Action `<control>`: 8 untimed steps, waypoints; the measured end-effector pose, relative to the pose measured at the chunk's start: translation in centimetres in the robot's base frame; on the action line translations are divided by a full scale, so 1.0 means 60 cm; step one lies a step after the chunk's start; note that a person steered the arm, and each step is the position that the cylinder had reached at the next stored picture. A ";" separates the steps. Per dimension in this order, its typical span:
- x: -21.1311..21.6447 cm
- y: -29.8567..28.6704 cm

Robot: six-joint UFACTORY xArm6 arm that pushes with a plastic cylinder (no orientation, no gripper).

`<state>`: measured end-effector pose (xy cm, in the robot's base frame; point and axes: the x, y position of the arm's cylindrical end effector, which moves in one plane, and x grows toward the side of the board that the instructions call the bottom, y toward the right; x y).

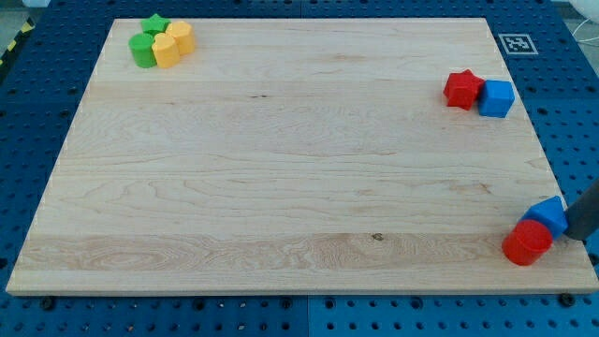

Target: Slide red star closer to red circle

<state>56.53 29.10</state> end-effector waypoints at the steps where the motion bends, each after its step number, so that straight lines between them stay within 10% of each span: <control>1: -0.009 0.048; 8: -0.369 -0.202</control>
<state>34.38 16.99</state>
